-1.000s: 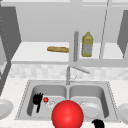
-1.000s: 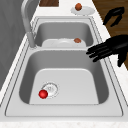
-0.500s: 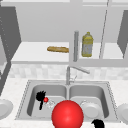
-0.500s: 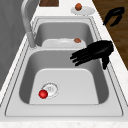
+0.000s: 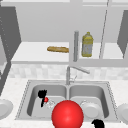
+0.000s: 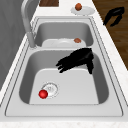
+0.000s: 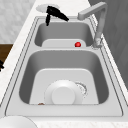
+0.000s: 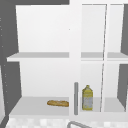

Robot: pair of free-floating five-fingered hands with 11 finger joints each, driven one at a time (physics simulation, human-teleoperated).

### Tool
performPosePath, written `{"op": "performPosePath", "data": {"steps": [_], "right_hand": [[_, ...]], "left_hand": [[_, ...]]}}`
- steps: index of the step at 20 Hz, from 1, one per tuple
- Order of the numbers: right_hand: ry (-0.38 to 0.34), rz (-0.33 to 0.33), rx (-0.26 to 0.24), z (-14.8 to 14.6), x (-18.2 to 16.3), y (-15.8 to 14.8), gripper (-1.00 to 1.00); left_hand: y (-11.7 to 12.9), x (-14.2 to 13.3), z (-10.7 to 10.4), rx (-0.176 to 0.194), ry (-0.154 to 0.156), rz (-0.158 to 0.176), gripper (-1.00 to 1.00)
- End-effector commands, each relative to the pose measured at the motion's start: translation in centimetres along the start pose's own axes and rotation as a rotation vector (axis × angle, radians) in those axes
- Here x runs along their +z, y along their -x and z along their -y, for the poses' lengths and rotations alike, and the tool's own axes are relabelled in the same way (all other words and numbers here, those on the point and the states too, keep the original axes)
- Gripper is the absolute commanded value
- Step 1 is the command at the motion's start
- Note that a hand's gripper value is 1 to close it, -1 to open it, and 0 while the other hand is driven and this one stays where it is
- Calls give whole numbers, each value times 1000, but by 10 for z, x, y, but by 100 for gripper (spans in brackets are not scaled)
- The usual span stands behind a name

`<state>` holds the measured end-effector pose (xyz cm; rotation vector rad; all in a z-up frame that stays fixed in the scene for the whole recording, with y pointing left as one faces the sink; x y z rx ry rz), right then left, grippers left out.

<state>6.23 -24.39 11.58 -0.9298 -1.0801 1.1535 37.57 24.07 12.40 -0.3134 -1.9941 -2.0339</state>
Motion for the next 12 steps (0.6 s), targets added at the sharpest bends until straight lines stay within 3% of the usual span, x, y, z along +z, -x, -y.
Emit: {"op": "performPosePath", "data": {"steps": [1,8,12], "right_hand": [[0,0,0,0,0,0,0],[0,0,0,0,0,0,0],[0,0,0,0,0,0,0]], "left_hand": [[33,-1,0,25,1,0,-100],[84,-4,-1,4,-2,-7,-100],[82,-4,5,19,1,0,-100]]}}
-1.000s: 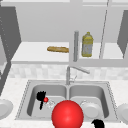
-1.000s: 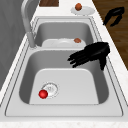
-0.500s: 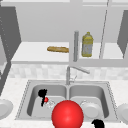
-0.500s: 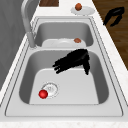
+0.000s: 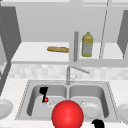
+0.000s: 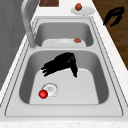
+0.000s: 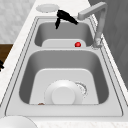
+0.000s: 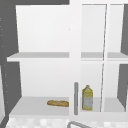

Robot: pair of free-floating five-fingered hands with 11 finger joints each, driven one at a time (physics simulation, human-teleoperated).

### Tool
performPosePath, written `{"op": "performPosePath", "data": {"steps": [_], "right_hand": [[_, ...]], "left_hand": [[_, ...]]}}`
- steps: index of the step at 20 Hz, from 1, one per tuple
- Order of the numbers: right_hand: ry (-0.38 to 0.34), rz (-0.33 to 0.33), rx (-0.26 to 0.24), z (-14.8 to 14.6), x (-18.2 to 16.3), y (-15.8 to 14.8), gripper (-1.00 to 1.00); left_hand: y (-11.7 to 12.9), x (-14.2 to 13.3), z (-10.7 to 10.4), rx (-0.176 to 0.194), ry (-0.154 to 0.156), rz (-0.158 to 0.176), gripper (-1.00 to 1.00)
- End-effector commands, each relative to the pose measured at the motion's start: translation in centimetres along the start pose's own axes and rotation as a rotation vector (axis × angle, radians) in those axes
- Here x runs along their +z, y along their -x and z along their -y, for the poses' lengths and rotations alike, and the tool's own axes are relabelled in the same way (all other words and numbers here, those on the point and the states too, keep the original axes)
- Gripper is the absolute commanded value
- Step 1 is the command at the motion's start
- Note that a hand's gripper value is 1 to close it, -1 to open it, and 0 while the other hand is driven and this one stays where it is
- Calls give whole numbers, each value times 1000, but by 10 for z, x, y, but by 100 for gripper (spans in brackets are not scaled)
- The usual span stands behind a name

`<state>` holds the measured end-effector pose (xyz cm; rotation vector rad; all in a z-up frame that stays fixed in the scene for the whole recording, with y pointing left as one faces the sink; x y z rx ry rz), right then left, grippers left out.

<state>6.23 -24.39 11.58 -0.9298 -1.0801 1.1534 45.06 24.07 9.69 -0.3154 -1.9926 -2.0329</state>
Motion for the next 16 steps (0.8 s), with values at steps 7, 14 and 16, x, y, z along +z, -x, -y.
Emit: {"op": "performPosePath", "data": {"steps": [7,14,16], "right_hand": [[0,0,0,0,0,0,0],[0,0,0,0,0,0,0],[0,0,0,0,0,0,0]], "left_hand": [[-7,1,25,58,3,3,-100],[21,-1,28,196,12,17,-100],[29,-2,28,237,5,18,-100]]}}
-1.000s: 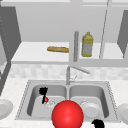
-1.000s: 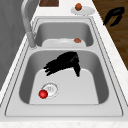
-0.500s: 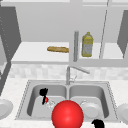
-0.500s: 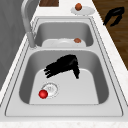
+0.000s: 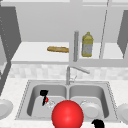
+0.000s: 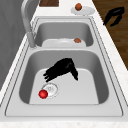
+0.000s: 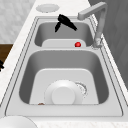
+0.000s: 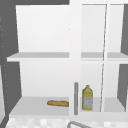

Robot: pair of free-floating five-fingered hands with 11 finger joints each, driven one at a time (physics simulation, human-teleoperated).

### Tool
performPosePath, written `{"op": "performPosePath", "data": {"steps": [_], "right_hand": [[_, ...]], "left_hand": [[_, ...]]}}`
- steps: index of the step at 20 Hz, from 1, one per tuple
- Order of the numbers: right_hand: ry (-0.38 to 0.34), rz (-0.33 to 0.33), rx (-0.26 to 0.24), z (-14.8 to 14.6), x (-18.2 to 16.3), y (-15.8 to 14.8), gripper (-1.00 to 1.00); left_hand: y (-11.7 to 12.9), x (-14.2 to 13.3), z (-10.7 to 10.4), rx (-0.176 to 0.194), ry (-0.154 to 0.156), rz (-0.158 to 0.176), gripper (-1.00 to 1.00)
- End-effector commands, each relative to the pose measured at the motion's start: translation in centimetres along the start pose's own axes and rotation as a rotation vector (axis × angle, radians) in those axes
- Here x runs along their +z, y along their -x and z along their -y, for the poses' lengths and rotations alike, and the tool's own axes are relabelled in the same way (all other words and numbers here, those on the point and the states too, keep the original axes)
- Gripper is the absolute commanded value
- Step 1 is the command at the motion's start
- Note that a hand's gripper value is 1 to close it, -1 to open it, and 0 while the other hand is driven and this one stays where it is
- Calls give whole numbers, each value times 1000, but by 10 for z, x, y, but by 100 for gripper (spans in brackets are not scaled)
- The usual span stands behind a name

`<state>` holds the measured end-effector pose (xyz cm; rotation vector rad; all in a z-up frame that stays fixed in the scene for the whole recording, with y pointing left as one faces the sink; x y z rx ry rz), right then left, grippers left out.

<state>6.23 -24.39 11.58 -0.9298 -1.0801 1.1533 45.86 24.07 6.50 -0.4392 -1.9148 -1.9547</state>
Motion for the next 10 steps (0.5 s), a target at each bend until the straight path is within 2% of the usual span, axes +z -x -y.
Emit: {"op": "performPosePath", "data": {"steps": [1,5,10], "right_hand": [[0,0,0,0,0,0,0],[0,0,0,0,0,0,0],[0,0,0,0,0,0,0]], "left_hand": [[13,-1,-1,124,0,19,-100],[26,-1,3,196,10,32,-100],[46,-2,23,198,7,36,-100]]}}
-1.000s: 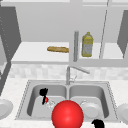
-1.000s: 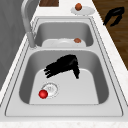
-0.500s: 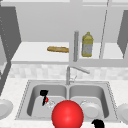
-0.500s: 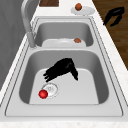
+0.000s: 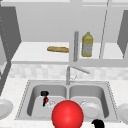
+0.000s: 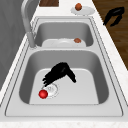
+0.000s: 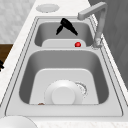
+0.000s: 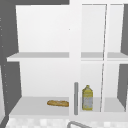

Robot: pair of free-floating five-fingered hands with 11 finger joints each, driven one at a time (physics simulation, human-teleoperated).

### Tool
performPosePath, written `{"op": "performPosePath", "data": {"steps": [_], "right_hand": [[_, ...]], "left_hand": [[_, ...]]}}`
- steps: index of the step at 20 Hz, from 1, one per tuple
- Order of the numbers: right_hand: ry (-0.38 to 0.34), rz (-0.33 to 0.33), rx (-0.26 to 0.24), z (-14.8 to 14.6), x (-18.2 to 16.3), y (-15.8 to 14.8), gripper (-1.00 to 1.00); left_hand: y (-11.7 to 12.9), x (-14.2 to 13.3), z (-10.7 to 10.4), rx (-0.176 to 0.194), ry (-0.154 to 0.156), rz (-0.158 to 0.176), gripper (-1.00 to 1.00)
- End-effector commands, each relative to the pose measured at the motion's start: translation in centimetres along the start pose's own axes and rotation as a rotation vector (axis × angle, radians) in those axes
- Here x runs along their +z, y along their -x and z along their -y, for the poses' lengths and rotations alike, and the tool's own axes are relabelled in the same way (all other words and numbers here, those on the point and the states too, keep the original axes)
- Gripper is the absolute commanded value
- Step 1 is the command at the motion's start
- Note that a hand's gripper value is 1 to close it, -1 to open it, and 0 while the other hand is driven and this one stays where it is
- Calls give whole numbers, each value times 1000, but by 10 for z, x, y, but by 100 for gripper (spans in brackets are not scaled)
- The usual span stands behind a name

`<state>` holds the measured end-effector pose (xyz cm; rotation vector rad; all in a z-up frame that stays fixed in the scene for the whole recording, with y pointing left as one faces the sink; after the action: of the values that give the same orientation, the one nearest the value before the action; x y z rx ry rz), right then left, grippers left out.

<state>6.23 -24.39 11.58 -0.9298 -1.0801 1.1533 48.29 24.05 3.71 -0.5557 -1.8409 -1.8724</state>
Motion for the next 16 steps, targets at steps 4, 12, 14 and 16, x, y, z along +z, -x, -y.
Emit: {"op": "performPosePath", "data": {"steps": [4,12,14,16], "right_hand": [[0,0,0,0,0,0,0],[0,0,0,0,0,0,0],[0,0,0,0,0,0,0],[0,0,0,0,0,0,0]], "left_hand": [[30,-1,22,75,12,29,-100],[76,3,38,112,-1,24,-100],[84,5,41,117,-5,23,-100],[92,7,44,118,-8,25,-100]]}}
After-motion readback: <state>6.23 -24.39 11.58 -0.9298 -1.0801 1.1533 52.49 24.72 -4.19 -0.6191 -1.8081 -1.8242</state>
